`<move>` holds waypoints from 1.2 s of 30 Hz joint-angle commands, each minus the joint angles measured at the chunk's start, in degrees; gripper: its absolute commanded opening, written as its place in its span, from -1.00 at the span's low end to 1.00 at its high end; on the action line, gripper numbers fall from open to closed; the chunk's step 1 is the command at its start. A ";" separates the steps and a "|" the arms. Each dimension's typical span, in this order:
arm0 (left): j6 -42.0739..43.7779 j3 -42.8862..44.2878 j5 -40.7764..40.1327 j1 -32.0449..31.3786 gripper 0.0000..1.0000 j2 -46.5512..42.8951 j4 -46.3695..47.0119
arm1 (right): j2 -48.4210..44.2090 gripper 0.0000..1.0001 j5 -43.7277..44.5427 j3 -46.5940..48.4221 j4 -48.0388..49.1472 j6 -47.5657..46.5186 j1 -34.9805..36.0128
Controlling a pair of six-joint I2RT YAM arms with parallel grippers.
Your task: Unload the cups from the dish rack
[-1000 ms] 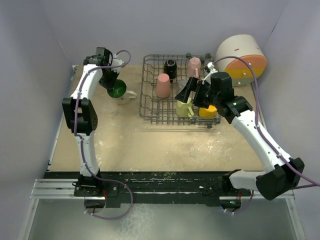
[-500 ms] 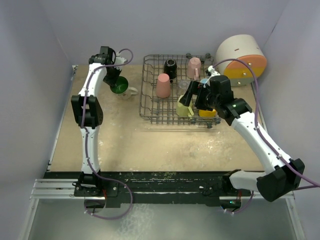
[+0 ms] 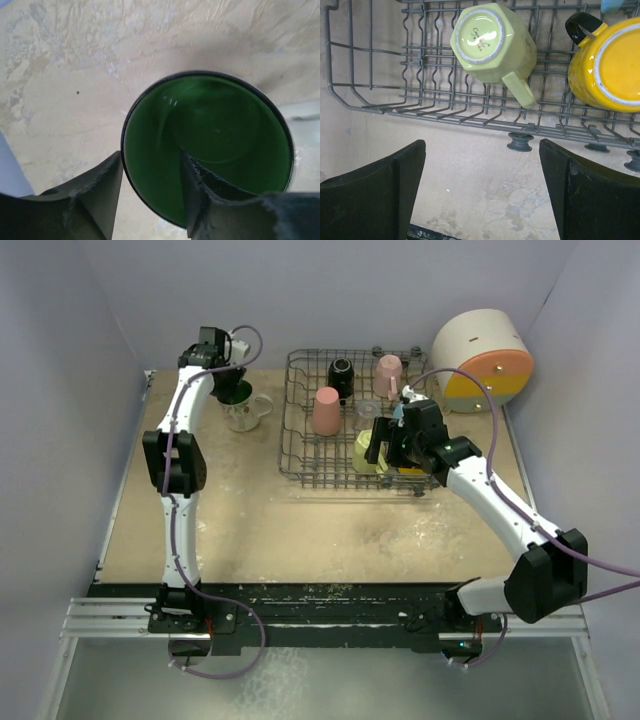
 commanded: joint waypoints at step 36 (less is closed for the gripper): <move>-6.94 -42.86 22.54 0.67 0.99 -57.44 6.52 | 21.36 -0.11 5.79 5.64 9.59 -10.75 3.47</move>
